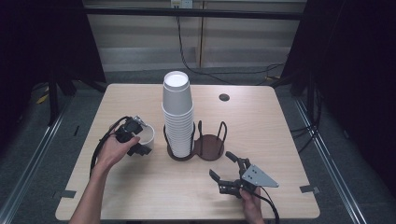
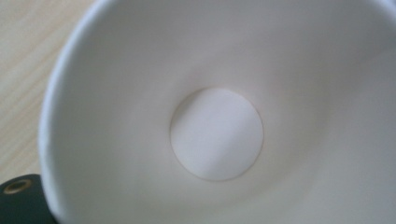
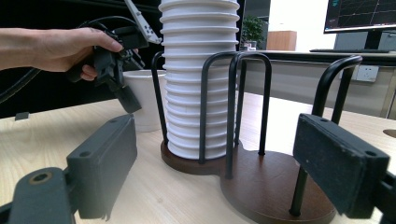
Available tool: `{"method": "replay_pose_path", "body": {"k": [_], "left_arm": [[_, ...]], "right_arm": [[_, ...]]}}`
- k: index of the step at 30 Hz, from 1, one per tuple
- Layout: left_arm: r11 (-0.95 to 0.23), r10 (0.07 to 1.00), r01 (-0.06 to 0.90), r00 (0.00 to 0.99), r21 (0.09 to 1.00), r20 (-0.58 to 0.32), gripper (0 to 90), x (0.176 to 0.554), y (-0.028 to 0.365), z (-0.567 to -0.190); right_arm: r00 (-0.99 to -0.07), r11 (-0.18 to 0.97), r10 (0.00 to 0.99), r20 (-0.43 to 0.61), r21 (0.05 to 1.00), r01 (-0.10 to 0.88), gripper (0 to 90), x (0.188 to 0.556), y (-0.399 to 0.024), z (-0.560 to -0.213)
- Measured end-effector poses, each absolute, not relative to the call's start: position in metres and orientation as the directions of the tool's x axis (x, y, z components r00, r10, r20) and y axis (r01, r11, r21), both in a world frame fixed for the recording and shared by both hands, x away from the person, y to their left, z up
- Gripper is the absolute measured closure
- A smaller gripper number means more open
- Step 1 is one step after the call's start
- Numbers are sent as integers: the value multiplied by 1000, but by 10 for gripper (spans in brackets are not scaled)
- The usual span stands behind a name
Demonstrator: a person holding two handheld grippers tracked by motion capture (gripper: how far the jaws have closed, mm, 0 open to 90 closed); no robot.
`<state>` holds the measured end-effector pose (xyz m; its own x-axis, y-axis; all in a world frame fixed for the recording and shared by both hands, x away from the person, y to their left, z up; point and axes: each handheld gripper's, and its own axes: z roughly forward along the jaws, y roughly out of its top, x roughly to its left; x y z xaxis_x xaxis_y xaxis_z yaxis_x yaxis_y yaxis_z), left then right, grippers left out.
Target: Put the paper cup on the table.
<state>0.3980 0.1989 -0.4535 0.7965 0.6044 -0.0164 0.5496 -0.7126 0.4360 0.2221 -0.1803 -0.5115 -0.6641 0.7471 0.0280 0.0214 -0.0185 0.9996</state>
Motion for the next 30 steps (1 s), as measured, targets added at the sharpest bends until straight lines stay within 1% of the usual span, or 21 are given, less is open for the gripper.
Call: {"method": "replay_pose_path", "body": {"k": [3, 5, 6, 12, 14, 16, 19, 20, 21, 22, 27, 28, 30], "left_arm": [[-705, 604, 547, 797, 452, -21, 179, 394, 205, -455], [-703, 599, 537, 801, 466, -19, 160, 391, 209, -456], [-689, 603, 543, 797, 480, -36, 163, 389, 211, -456], [-661, 602, 544, 795, 518, -67, 161, 377, 219, -450], [-648, 610, 540, 790, 537, -59, 161, 372, 222, -446], [-618, 623, 546, 779, 566, -71, 162, 369, 227, -441], [-597, 641, 540, 766, 594, -51, 158, 366, 234, -436], [-567, 648, 538, 759, 623, -65, 158, 363, 238, -435], [-562, 648, 534, 759, 631, -66, 159, 362, 239, -434], [-523, 659, 540, 747, 659, -89, 162, 359, 243, -433], [-424, 696, 533, 709, 732, -113, 163, 348, 251, -431], [-386, 703, 527, 699, 757, -128, 162, 344, 253, -431], [-347, 693, 517, 704, 782, -158, 161, 339, 256, -431]], "right_arm": [[-663, -19, 748, 28, 1000, 21, 131, 222, -180, -512], [-664, -18, 747, 28, 1000, 22, 131, 222, -180, -512], [-664, -18, 747, 28, 1000, 22, 131, 222, -180, -512], [-663, -19, 748, 28, 1000, 21, 131, 222, -180, -512], [-664, -19, 747, 28, 1000, 22, 131, 222, -180, -512], [-664, -19, 747, 28, 1000, 22, 131, 222, -180, -512], [-663, -19, 748, 28, 1000, 21, 131, 222, -180, -512], [-664, -19, 747, 28, 1000, 22, 131, 222, -180, -512], [-664, -19, 748, 29, 1000, 22, 131, 222, -180, -512], [-663, -19, 748, 29, 1000, 22, 131, 222, -180, -512], [-663, -19, 748, 29, 1000, 22, 131, 222, -180, -512], [-663, -19, 748, 29, 1000, 22, 131, 222, -180, -512], [-663, -19, 748, 29, 1000, 22, 131, 222, -180, -512]]}}
